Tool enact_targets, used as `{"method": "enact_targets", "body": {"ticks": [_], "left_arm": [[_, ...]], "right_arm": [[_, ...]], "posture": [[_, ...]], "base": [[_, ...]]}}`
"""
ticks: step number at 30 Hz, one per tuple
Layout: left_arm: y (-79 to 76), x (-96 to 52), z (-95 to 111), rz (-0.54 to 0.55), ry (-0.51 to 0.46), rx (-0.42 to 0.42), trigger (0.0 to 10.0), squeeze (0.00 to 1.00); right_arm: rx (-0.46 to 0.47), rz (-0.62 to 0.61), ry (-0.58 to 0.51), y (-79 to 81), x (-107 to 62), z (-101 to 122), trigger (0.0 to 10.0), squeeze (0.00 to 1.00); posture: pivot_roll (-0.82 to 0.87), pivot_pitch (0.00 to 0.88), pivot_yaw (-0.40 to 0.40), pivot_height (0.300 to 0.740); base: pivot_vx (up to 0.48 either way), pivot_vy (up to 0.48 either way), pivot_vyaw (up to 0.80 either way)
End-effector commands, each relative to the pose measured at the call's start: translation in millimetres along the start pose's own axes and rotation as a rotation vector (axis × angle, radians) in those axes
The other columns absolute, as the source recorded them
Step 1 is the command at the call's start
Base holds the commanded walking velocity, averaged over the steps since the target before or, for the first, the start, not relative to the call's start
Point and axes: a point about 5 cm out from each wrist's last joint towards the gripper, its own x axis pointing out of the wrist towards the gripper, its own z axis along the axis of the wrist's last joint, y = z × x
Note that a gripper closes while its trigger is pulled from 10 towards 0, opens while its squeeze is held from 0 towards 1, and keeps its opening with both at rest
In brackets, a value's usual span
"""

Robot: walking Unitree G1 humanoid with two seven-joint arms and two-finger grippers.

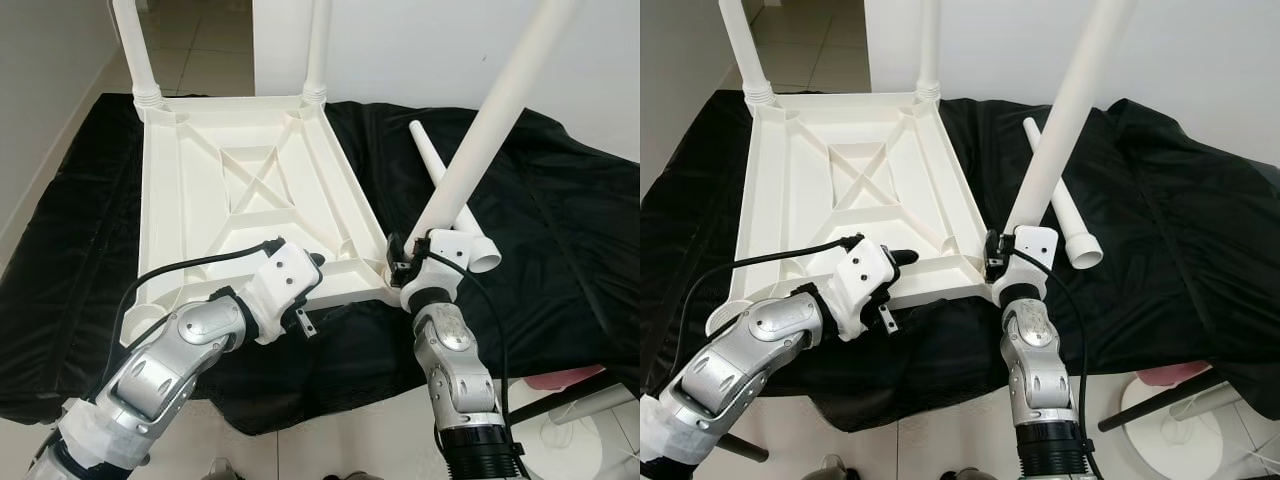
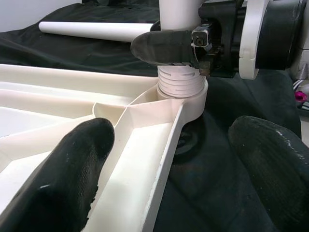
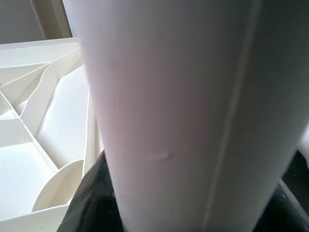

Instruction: Building children table

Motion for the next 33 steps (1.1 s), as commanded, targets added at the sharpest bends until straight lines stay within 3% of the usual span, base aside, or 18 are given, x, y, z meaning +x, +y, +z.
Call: {"method": "enact_targets", "body": {"ticks": [1, 13, 14, 15, 16, 25, 26, 33], "left_arm": [[-5.6, 0.9, 2, -0.112, 0.001, 0.022, 10.0, 0.0], [-6.8, 0.6, 2, -0.119, 0.005, 0.026, 10.0, 0.0], [-7.1, 0.8, 2, -0.119, 0.005, 0.026, 10.0, 0.0], [-7.1, 0.8, 2, -0.119, 0.005, 0.026, 10.0, 0.0], [-6.9, 1.2, 1, -0.117, 0.006, 0.027, 10.0, 0.0], [-7.7, 1.6, 1, -0.12, 0.006, 0.023, 10.0, 0.0], [-8.0, 1.9, 1, -0.12, 0.005, 0.022, 10.0, 0.0], [-7.8, 2.7, 1, -0.119, 0.004, 0.023, 10.0, 0.0]], "right_arm": [[0.021, -0.024, 0.049, 1.8, -7.6, -10, 10.0, 0.0], [0.03, 0.006, 0.041, 9.7, -7.8, -6, 10.0, 0.0], [0.039, 0.017, 0.045, 9.2, -8.6, -6, 10.0, 0.21], [0.039, 0.017, 0.045, 9.2, -8.6, -6, 10.0, 0.21], [0.052, 0.029, 0.04, 9.1, -9.4, -5, 10.0, 1.0], [0.042, 0.075, 0.02, 6.4, -9.5, -2, 10.0, 1.0], [0.017, 0.118, 0.015, 2.8, -9.0, -2, 10.0, 0.0], [-0.02, 0.237, 0.014, -8.7, -6.1, -3, 10.0, 0.0]], "posture": [[0.01, 0.07, -0.084, 0.74], [0.01, 0.063, -0.085, 0.74], [0.01, 0.063, -0.086, 0.74], [0.01, 0.063, -0.086, 0.74], [0.01, 0.063, -0.089, 0.74], [0.01, 0.063, -0.09, 0.74], [0.0, 0.065, -0.09, 0.74], [0.0, 0.067, -0.091, 0.74]], "base": [[0.0, 0.0, 0.0], [0.0, 0.0, 0.0], [0.0, 0.0, 0.0], [0.0, 0.0, 0.0], [0.0, 0.0, 0.0], [0.0, 0.0, 0.0], [0.0, 0.0, 0.0], [0.0, 0.0, 0.0]]}}
